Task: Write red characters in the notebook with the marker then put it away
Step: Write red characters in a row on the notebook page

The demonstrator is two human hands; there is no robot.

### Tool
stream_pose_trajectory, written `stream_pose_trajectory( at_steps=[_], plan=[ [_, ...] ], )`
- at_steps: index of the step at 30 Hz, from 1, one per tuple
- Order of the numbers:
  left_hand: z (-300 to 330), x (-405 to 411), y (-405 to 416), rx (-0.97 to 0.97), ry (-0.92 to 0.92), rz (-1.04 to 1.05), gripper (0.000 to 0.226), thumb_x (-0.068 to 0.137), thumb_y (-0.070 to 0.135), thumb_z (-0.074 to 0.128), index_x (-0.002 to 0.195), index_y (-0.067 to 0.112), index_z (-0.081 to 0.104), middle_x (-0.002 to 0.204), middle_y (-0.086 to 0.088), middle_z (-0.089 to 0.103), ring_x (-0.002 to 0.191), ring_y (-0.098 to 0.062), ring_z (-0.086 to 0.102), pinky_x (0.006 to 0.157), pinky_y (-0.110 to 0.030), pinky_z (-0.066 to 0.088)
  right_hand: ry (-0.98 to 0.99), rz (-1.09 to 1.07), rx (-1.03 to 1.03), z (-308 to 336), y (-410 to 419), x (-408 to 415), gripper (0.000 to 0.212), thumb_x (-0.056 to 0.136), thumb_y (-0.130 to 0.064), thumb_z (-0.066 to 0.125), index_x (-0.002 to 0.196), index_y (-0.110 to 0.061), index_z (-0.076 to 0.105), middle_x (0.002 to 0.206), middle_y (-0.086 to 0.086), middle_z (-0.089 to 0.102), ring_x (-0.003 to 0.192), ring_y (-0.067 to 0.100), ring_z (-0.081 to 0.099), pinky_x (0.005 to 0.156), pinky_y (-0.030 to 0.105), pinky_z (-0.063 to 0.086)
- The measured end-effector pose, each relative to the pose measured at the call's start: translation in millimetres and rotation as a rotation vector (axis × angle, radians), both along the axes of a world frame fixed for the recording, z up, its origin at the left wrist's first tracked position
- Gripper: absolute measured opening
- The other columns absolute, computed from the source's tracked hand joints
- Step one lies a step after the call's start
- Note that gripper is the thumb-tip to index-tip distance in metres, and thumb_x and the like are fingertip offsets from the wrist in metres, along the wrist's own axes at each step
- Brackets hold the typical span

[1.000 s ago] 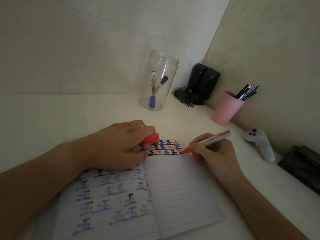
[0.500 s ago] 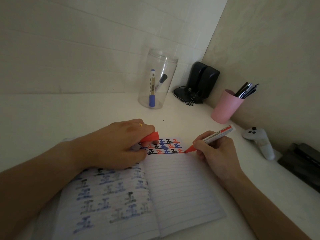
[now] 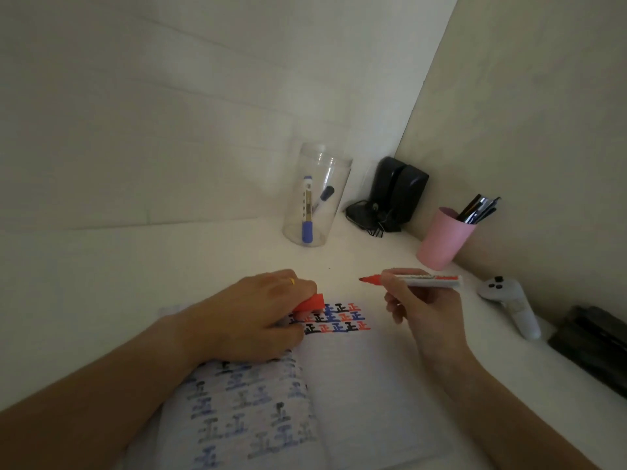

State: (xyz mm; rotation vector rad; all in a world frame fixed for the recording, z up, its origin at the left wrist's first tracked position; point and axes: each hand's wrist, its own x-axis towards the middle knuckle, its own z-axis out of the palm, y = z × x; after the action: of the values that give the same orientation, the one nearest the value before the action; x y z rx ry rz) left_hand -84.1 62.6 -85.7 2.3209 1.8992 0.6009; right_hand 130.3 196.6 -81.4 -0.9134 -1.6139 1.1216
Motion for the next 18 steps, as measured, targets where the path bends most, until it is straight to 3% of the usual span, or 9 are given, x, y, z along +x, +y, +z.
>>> stream_pose_trajectory(
  at_steps=[4,7,11,14,18],
  plan=[
    [4.7,2.2,-3.9,-0.027,-0.084,0.029,0.058,0.087,0.059,0.027,0.111,0.018,0.059,0.102,-0.003,0.063,0.092,-0.017,0.057,0.09,-0.044,0.048,0.129,0.07,-0.088,13.5,1.4,-27.3,0.017,0.087,-0.014,0.074,0.103,-0.013,0.079,0.081,0.008,0.077,0.07,0.016,0.069,0.062,0.025,0.056],
    [5.8,4.8,-7.3,0.045,-0.196,0.083,0.078,0.086,0.058,0.017,0.117,0.003,0.061,0.113,-0.016,0.067,0.098,-0.019,0.052,0.096,-0.039,0.039,0.293,0.115,-0.197,10.5,2.1,-36.9,0.019,0.092,-0.018,0.067,0.105,-0.01,0.079,0.09,0.017,0.078,0.078,0.021,0.073,0.067,0.03,0.058],
    [0.2,-3.5,2.4,0.278,-0.117,0.237,0.04,0.103,0.045,0.027,0.094,0.018,0.056,0.084,0.001,0.062,0.077,-0.017,0.054,0.077,-0.039,0.049,0.331,0.175,-0.2,3.0,1.0,-33.5,0.016,0.092,-0.01,0.066,0.106,-0.004,0.073,0.089,0.019,0.079,0.08,0.028,0.076,0.068,0.03,0.059],
    [-2.9,-7.7,8.8,0.348,-0.078,0.319,0.026,0.104,0.04,0.041,0.107,0.021,0.058,0.089,0.005,0.065,0.076,-0.013,0.057,0.072,-0.027,0.047,0.297,0.221,-0.139,1.6,1.9,-25.9,0.012,0.09,-0.006,0.068,0.098,-0.001,0.074,0.078,0.016,0.075,0.067,0.022,0.068,0.062,0.03,0.054],
    [-4.9,-9.1,12.1,0.361,-0.047,0.299,0.025,0.102,0.035,0.053,0.115,0.018,0.064,0.097,0.003,0.069,0.078,-0.01,0.055,0.075,-0.022,0.041,0.268,0.24,-0.105,0.3,-1.9,-24.6,0.011,0.088,-0.004,0.07,0.092,-0.007,0.079,0.074,0.013,0.073,0.065,0.02,0.065,0.061,0.03,0.053]
  ],
)
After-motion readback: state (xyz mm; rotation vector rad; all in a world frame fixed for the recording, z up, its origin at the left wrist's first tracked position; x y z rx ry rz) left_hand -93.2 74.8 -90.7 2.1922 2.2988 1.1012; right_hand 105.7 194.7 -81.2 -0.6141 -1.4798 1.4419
